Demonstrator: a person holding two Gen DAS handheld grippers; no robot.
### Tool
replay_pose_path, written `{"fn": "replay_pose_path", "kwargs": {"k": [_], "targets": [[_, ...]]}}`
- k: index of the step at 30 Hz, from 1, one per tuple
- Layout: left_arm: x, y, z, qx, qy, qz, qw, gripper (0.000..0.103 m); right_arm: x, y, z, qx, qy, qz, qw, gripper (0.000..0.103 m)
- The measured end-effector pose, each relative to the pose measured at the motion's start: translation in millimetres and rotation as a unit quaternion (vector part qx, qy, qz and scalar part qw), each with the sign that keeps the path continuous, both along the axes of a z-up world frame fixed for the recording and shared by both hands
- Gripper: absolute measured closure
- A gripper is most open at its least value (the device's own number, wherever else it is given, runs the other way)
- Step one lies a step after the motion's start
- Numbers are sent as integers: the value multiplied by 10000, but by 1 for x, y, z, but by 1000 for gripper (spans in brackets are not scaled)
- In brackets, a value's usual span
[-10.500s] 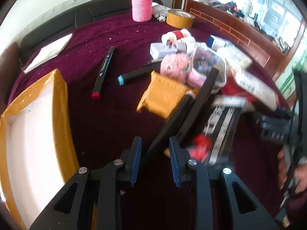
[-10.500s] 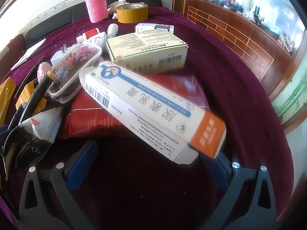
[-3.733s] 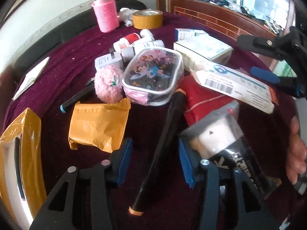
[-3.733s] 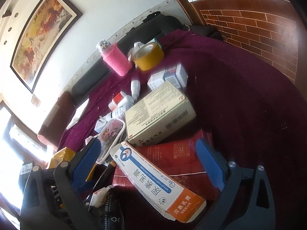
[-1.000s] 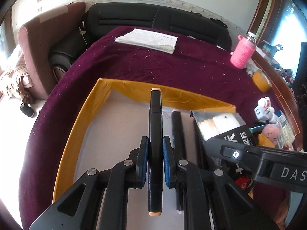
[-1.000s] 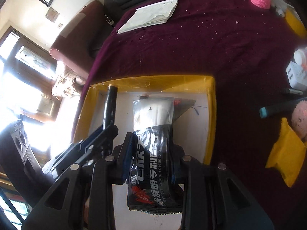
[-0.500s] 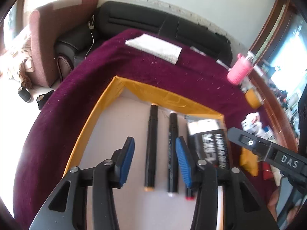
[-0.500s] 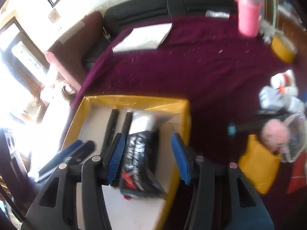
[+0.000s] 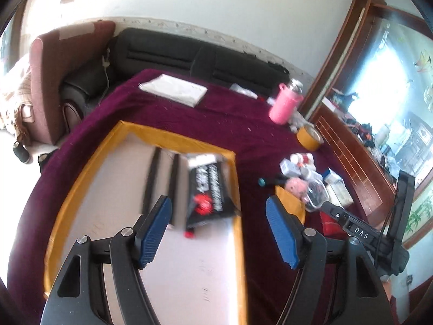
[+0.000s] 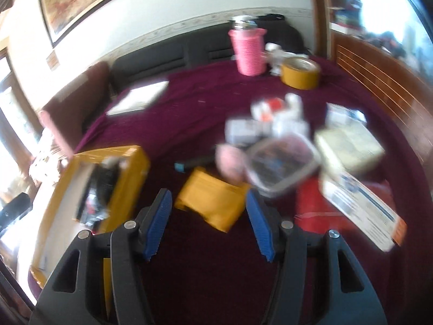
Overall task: Organize objects
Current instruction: 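Lower the black snack bag into the tray and open the right tool, then grasp the yellow snack packet with the left tool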
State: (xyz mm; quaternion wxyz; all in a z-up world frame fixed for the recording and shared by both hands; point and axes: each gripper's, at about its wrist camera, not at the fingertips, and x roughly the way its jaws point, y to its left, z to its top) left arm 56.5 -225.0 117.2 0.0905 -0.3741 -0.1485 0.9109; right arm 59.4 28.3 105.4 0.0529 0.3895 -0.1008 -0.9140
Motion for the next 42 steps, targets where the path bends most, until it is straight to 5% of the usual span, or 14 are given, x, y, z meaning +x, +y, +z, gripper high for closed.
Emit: {"fn": "replay_pose_path", "kwargs": {"k": [7,12,17,21,25,28,31,33,36,38,42], "targets": [[-4,69,5,11,-298,-689,9972,36,12,75,-1,-253,173,-503,9983,47],[-15,118,-18,-137,-663,-807,9944,36,7,110,-9,97,596,-1133,9917,47],[-49,155,-38,-360,-733,-615,9948,36,2,131,-25,-186,616,-1262,9899,47],[-100,169,-58,-753,-809,-358,9932,36,4,134,-24,101,782,-1575,9844,47],[-125,175,-87,-248,-1314,-607,9892,37,8,136,-22,2,855,-1560,9841,42],[-112,187,-97,136,-1551,-1252,9798,37,6,142,-26,-135,731,-1557,9850,42],[-87,193,-89,613,-1699,-2107,9607,37,7,150,-28,-278,668,-1652,9836,42],[-71,194,-73,268,-1394,-2278,9633,37,8,156,-30,-447,624,-1712,9822,42],[-51,205,-47,-1050,-458,-2475,9621,34,6,162,-36,-610,472,-1767,9812,41],[-47,214,-41,-1459,-164,-2708,9514,33,6,164,-39,-692,391,-1802,9804,41],[-64,246,-55,-1861,-189,-3252,9270,33,8,165,-37,-494,383,-1989,9780,41]]}}
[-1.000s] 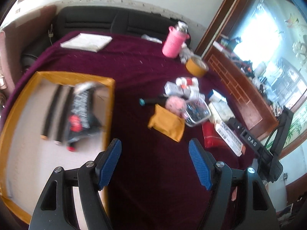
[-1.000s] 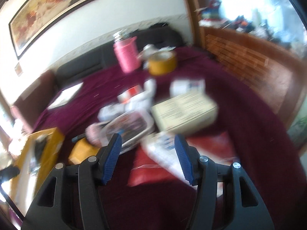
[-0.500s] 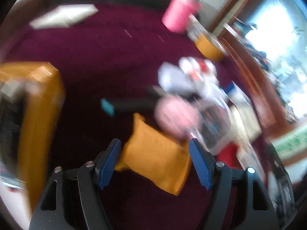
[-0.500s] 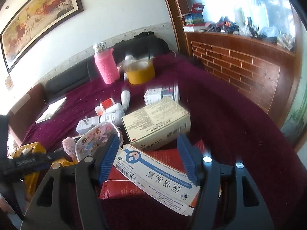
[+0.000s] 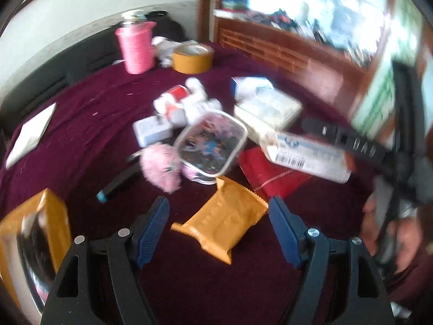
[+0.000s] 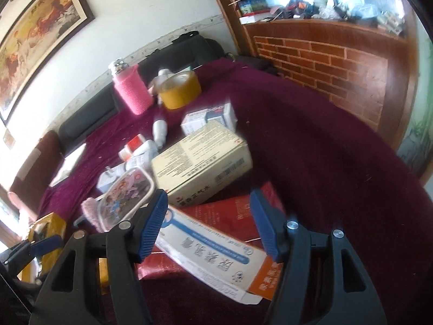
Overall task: Organize objects
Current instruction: 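Grasp the yellow snack packet with the left tool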
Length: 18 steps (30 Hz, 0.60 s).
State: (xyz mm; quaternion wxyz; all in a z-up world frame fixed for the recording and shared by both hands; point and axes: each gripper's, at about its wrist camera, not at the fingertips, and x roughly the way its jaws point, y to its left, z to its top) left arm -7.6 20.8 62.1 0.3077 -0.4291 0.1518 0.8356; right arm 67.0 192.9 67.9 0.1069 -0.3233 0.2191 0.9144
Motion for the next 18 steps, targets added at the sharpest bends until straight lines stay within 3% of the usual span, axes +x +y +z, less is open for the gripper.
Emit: {"fn": "replay_pose_path", "kwargs": {"k": [3,5,8,10,12,18], "targets": [[-6,14,-16,-357,68,-275,9990,33,1,2,0,113,-59,-152,9998,41],[-10,20,-30,-463,-199,-386,9980,33,1,5,-2,87,-119,-200,9997,41],[-2,26,-41,-591,-285,-508,9965,34,-3,9,-7,23,-266,-236,9994,41],[0,29,-43,-698,-183,-342,9968,43,-3,11,-8,-15,-271,-235,9994,41],[3,30,-41,-597,-232,-179,9978,65,-1,11,-5,12,-210,-256,9995,41],[37,-3,-8,83,102,325,9994,65,0,9,-1,132,-53,-270,9995,41]]}}
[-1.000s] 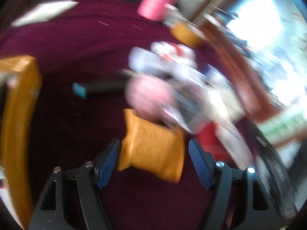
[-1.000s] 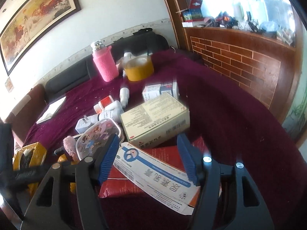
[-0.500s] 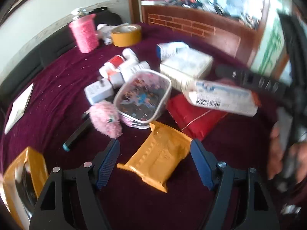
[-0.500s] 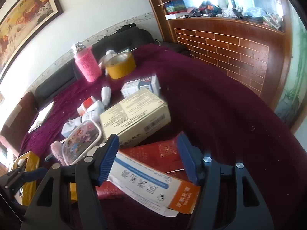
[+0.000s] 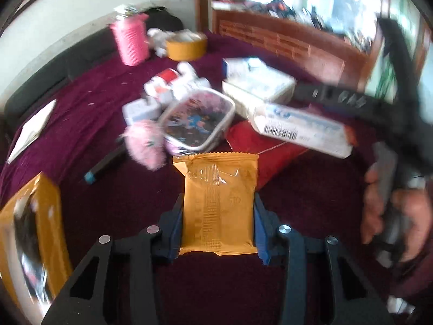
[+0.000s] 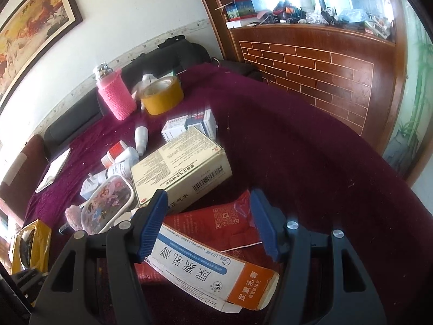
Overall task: Organize objects
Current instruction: 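Grasp the yellow snack packet with the left tool, then carry the yellow packet to the tray with the left tool while the right tool grasps the pink fluffy ball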
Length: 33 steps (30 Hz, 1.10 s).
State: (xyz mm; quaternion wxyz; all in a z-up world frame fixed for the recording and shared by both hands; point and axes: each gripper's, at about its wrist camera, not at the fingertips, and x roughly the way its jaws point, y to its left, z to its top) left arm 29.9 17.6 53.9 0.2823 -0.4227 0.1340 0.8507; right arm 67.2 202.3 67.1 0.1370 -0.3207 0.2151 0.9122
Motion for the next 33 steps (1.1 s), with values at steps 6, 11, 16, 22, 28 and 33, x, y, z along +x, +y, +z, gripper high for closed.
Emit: {"fn": "replay_pose_path", "kwargs": {"k": [6,11,16,22,28,33], "targets": [[51,-61,42,582,607,770,9935,64,-2,-2,-1,-22,31,30,10000,41],[68,-128,55,1348,667,1514,9770,64,3,-4,10,113,12,-157,9998,41],[67,-175,51,1621,782,1956,9640,64,-16,-58,55,89,-139,1114,9936,41],[79,-210,40,1824,765,2191,9554,64,-90,-158,37,-1097,-1307,3082,9359,41],[88,-254,36,1842,867,2438,9482,64,-149,-179,36,-111,-1685,2663,9490,41],[79,-275,30,2062,849,2477,9428,64,-174,-166,16,360,-2199,2555,9408,42]]}}
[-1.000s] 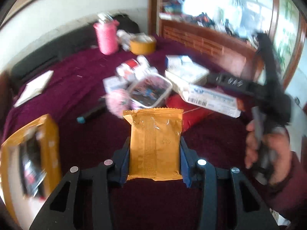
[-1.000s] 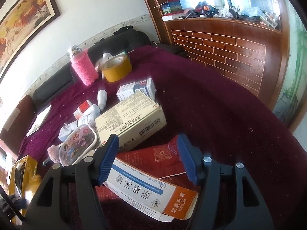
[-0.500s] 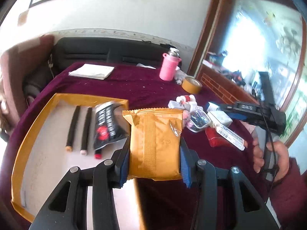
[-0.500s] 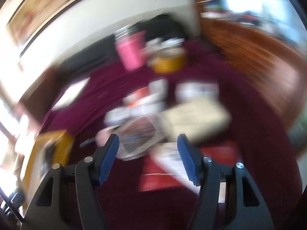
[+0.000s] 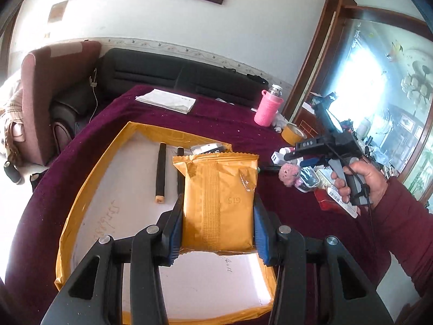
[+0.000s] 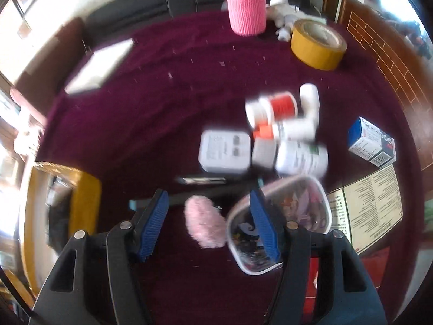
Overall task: Organize objects
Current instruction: 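Carry the yellow packet to the tray with the left tool while the right tool grasps the pink fluffy ball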
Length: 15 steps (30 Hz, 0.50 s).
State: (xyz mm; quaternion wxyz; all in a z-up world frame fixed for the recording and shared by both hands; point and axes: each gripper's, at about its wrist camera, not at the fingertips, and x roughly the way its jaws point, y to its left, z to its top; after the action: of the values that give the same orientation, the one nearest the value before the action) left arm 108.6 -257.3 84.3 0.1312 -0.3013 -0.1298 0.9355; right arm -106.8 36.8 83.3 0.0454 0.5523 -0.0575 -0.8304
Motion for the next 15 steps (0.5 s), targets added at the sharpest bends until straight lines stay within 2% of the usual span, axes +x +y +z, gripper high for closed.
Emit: {"fn": "replay_pose_path", "kwargs": {"k": [5,10,12,13,15], "targets": [[-2,-4,-5,61,-55,22,10000,64,-1,-14,-11,246,62,273,9993,42],[-1,-6,-10,43,-232,84,9997,64,6,-36,-17,1220,171,665,9902,42],[3,-5,-9,36,-228,110,9997,64,10,-43,-19,1467,170,810,9857,44],[5,-4,-7,18,-209,116,9997,64,13,-44,-19,1498,185,870,9847,48],[9,-4,-4,-23,-168,131,9998,64,21,-46,-16,1539,262,986,9828,49]]}}
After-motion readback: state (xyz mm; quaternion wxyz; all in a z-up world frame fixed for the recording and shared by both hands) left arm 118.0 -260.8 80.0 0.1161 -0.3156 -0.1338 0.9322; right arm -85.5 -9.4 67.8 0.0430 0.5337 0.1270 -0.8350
